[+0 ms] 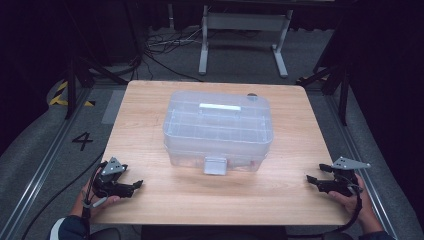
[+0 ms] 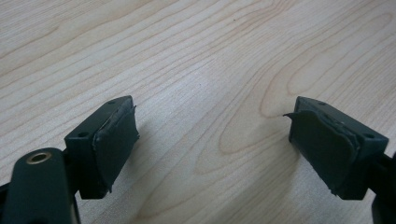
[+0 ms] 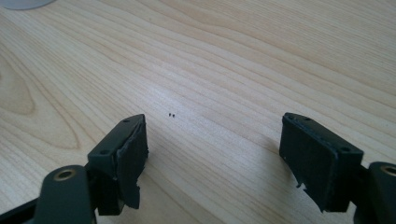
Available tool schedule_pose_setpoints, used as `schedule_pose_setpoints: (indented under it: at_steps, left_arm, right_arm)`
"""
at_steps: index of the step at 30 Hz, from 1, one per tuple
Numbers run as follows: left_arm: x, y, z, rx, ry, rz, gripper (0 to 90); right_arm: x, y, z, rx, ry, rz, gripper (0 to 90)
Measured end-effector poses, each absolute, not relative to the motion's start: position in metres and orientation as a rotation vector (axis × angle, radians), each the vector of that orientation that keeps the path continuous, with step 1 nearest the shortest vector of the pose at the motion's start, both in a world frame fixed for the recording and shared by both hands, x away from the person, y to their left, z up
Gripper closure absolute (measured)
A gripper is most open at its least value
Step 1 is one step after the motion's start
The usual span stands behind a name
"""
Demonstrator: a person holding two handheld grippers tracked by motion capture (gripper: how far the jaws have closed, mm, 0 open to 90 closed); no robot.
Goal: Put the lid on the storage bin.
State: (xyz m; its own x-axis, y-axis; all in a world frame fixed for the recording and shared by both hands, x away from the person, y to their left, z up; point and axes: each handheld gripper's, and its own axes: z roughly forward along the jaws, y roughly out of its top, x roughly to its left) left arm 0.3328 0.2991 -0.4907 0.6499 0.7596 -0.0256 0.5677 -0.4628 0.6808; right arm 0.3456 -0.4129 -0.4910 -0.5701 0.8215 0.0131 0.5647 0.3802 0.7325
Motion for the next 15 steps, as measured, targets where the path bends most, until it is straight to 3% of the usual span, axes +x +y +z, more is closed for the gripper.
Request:
schedule_pose_setpoints:
  at_steps: [15]
  left_arm:
    - [0.3328, 0.2986, -0.4908, 2.196, 1.029, 0.375, 15.0]
  right_arm:
    - [0.3461, -0.4117, -0.4911, 1.218, 2.285, 1.003, 22.9]
